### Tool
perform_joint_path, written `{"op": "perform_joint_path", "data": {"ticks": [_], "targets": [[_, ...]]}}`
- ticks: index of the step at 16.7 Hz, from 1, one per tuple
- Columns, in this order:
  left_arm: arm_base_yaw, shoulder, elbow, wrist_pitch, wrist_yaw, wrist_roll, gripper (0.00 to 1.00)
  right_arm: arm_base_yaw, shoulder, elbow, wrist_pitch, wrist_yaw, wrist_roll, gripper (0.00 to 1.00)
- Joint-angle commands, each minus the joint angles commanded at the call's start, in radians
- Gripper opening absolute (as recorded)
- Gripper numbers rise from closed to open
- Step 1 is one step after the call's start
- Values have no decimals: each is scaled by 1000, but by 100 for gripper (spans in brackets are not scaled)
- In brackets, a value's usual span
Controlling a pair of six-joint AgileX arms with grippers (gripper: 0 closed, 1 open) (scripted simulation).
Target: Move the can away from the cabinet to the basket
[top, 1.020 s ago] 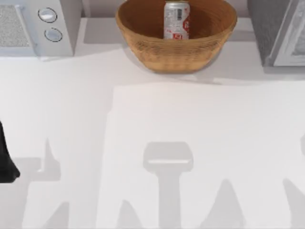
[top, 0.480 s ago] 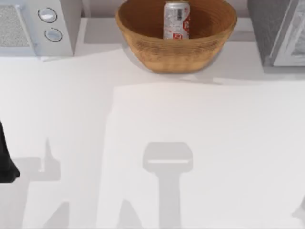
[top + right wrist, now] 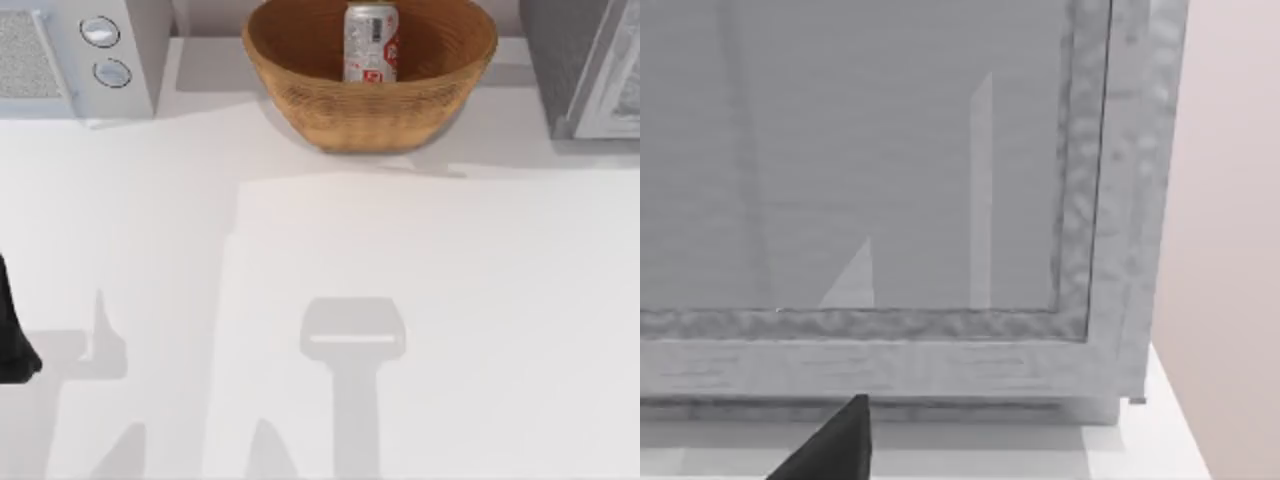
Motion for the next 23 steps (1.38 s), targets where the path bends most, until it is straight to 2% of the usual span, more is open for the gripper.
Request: {"op": "perform_joint_path", "data": {"ticks": [4, 8, 11, 19, 23], "targets": [[0, 0, 0, 0, 0, 0, 100, 1, -4, 29, -35, -1, 0, 100], [0, 0, 0, 0, 0, 0, 100, -15, -11, 211, -222, -17, 0, 100], [0, 0, 0, 0, 0, 0, 100, -27, -28, 423, -461, -30, 1, 100], [0, 0, 0, 0, 0, 0, 100, -33, -129, 1059, -1242, -37, 1, 100], [0, 0, 0, 0, 0, 0, 100, -21, -187, 1288, -1501, -26, 0, 100]]}}
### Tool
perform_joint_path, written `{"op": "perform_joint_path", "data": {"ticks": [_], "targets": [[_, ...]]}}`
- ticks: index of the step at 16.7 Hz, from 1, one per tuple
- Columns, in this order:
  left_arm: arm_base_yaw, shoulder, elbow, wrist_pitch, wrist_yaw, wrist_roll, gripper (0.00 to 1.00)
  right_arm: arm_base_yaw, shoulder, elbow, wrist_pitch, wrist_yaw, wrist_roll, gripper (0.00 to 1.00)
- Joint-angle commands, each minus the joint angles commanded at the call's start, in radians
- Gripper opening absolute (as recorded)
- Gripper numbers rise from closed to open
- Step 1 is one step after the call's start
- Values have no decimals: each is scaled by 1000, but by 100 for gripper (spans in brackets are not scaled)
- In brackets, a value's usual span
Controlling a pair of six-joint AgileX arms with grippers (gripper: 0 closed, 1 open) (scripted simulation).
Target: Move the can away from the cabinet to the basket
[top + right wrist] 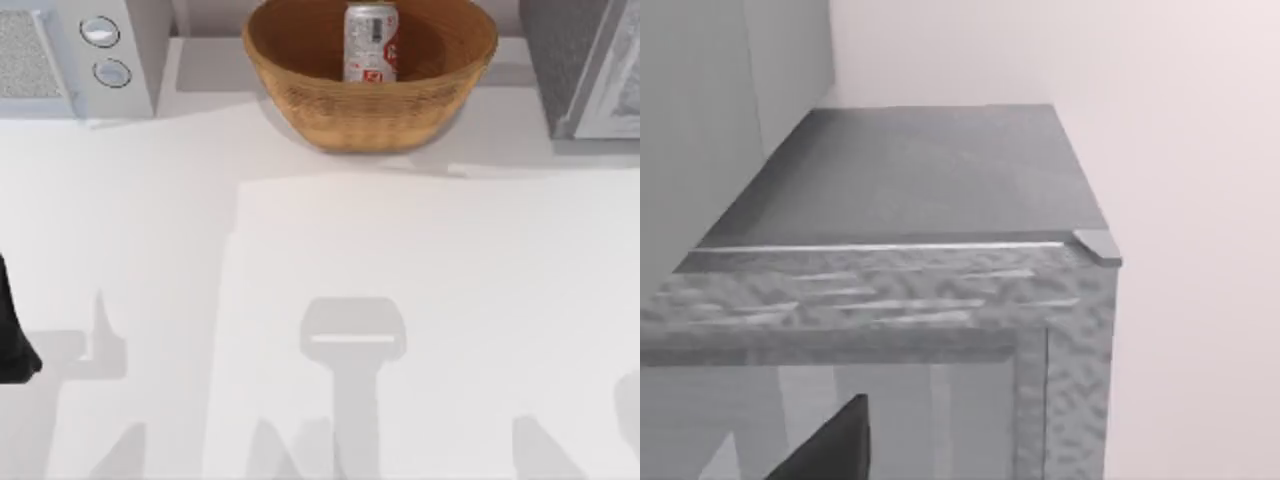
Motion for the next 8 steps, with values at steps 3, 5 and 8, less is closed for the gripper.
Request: {"op": "perform_joint_path", "data": {"ticks": [3, 5, 8], "targets": [[0, 0, 0, 0, 0, 0, 100, 5, -23, 81, -83, 5, 0, 100], [0, 0, 0, 0, 0, 0, 100, 5, -24, 87, -89, 5, 0, 100], [0, 0, 0, 0, 0, 0, 100, 1, -23, 88, -86, 4, 0, 100]]}}
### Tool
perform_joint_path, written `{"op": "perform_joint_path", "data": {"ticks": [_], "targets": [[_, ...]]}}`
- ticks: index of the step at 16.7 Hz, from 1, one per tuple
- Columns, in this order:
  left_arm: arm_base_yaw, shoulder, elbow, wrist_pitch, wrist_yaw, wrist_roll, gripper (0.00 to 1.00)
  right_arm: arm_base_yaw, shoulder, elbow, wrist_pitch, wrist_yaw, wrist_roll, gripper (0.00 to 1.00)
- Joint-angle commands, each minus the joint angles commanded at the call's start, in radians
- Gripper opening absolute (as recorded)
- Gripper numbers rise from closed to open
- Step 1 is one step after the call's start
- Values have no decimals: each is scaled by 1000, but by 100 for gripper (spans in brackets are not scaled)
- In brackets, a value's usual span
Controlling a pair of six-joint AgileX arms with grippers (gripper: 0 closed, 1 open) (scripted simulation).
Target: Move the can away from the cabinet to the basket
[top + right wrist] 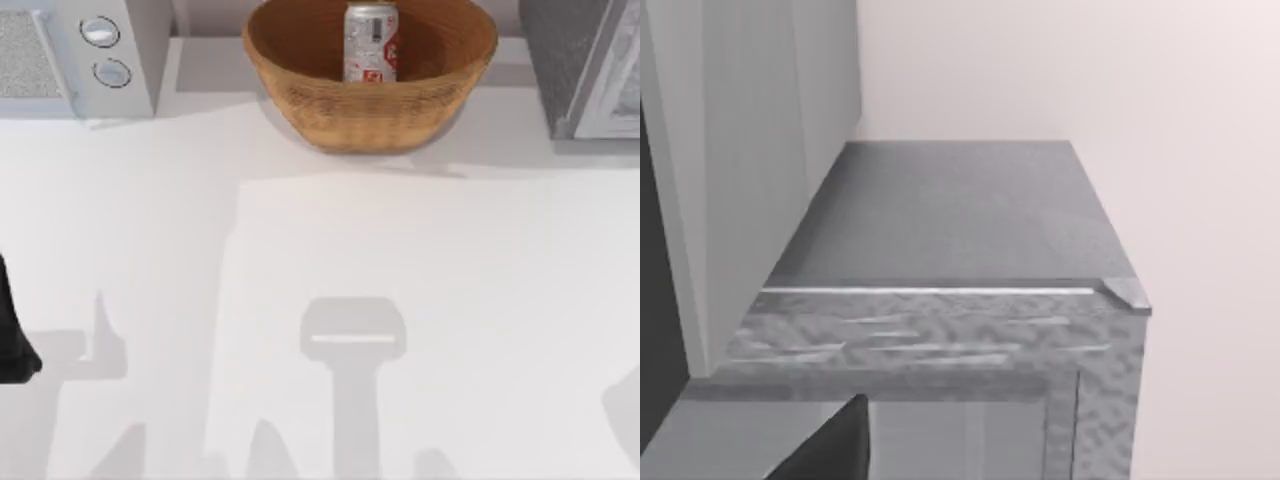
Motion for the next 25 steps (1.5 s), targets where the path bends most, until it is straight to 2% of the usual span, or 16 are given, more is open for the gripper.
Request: {"op": "perform_joint_path", "data": {"ticks": [3, 7, 10, 19, 22, 25], "targets": [[0, 0, 0, 0, 0, 0, 100, 31, 2, 4, -3, 31, 0, 100], [0, 0, 0, 0, 0, 0, 100, 210, 10, 20, -15, 209, -2, 100], [0, 0, 0, 0, 0, 0, 100, 434, 14, 32, -27, 434, -3, 100], [0, 0, 0, 0, 0, 0, 100, 1235, -20, 9, -55, 1234, -10, 100], [0, 0, 0, 0, 0, 0, 100, 1408, -38, -10, -59, 1406, -12, 100], [0, 0, 0, 0, 0, 0, 100, 1483, -47, -20, -61, 1482, -13, 100]]}}
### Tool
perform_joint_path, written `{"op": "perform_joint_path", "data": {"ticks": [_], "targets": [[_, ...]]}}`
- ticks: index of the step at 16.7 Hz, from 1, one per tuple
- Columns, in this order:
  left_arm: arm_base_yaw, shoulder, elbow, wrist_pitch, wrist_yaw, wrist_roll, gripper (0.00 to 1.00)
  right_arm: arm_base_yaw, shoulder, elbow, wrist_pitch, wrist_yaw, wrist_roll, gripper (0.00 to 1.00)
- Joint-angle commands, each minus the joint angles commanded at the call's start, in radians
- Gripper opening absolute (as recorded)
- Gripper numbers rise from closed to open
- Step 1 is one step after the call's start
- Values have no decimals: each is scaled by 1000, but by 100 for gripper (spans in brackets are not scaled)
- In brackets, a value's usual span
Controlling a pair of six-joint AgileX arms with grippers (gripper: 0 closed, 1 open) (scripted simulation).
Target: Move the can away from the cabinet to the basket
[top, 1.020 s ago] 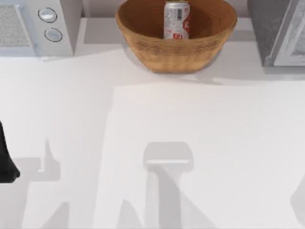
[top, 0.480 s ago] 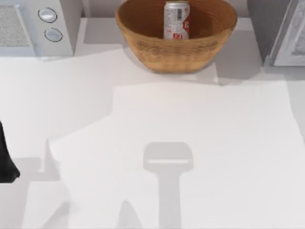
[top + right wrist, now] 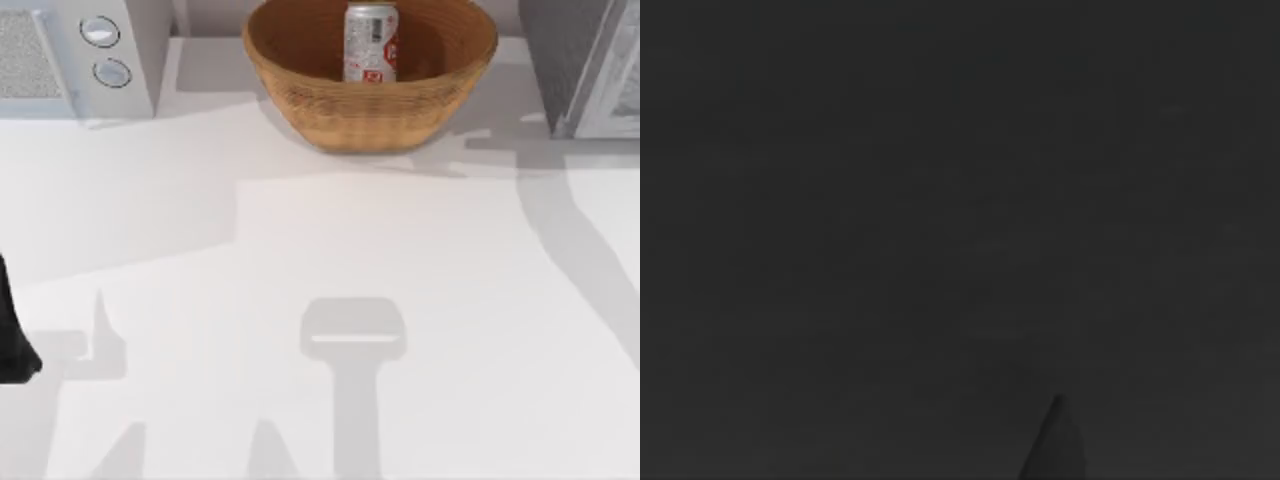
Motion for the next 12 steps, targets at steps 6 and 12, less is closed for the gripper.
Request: {"op": "perform_joint_path", "data": {"ticks": [6, 12], "targets": [[0, 0, 0, 0, 0, 0, 100, -22, -19, 11, -5, 20, -12, 100], [0, 0, 0, 0, 0, 0, 100, -97, 122, 107, 35, -53, -11, 100]]}}
